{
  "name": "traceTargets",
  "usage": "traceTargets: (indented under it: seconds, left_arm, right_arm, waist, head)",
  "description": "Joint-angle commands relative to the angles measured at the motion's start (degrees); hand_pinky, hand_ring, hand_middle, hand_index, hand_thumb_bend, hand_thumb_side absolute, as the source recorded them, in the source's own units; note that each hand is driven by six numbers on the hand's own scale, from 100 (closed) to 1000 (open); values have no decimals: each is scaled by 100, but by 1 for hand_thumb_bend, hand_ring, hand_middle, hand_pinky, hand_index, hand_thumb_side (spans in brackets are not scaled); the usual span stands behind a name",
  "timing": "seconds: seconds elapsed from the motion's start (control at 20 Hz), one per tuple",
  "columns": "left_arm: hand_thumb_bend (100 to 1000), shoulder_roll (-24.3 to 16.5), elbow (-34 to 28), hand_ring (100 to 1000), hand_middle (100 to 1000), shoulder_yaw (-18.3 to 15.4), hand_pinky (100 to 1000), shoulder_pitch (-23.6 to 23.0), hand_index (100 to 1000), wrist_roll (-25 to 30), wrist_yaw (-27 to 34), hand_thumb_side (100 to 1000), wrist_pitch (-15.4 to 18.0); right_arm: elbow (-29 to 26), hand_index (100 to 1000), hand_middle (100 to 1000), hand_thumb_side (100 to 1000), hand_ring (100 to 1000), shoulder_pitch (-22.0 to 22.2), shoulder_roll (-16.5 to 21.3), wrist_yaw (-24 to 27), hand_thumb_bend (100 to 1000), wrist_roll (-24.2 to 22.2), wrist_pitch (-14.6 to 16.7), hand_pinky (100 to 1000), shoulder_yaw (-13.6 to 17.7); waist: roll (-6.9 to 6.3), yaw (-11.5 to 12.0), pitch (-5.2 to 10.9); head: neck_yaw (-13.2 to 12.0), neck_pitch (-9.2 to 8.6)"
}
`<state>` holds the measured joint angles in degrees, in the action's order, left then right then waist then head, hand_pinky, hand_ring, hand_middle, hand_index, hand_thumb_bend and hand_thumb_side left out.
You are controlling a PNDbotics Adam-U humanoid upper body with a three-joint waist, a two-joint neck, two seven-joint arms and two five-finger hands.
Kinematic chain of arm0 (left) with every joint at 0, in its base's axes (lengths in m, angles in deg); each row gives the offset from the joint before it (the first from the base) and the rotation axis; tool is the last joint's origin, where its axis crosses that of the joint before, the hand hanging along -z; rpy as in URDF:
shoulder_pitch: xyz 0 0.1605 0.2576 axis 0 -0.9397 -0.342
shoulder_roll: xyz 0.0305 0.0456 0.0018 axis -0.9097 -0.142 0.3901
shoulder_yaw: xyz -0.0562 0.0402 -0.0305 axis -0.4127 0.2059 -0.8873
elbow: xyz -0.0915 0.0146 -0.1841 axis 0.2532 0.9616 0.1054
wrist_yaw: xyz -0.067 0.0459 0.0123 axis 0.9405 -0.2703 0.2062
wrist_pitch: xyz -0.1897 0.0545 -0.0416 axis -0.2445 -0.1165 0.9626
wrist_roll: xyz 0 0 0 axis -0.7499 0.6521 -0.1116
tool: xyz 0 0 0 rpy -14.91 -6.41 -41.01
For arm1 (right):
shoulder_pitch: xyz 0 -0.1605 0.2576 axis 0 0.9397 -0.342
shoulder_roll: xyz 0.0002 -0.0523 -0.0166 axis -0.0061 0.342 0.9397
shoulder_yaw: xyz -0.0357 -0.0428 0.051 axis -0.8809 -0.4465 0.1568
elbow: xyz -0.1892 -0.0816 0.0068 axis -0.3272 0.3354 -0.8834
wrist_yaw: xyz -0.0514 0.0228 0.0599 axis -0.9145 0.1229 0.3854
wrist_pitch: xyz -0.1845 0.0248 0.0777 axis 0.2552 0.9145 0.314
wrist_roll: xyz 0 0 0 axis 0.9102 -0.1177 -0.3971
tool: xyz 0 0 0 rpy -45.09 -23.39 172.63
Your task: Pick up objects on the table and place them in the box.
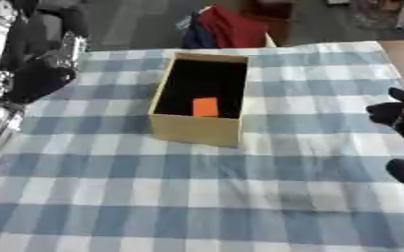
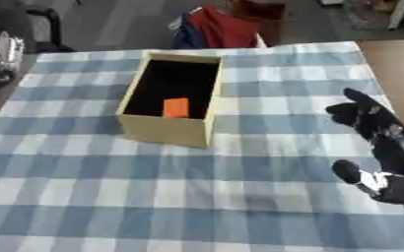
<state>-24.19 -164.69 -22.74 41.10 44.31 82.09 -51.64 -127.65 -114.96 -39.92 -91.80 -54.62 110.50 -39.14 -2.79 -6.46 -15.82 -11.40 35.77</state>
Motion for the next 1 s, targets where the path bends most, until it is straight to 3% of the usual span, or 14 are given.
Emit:
traceTargets:
  seconds: [0.05, 0.45, 1.0]
  left_arm:
    - [100, 185, -109, 720, 676, -161, 900, -144, 812, -59, 250, 523, 202]
    - [100, 745, -109, 716, 670, -225, 915, -603, 808, -24, 279, 554, 133]
    - [100, 1084, -109, 714, 668, -213, 922, -707, 803, -33, 324, 574, -96]
  right_arm:
    - [-126, 1000, 774, 540, 873, -49, 58, -32, 649, 47, 11, 875, 59]
    - [-130, 1000, 775, 539, 873, -62, 69, -53, 650, 68, 19, 874, 70]
    - [-162, 1000, 776, 539, 874, -69, 54, -67, 651, 78, 13, 872, 75]
  waist:
    - [10, 10, 129]
    - [10, 67, 115]
    - [7, 65, 107]
  head:
    - [24, 97]
    - [37, 300]
    - [46, 284]
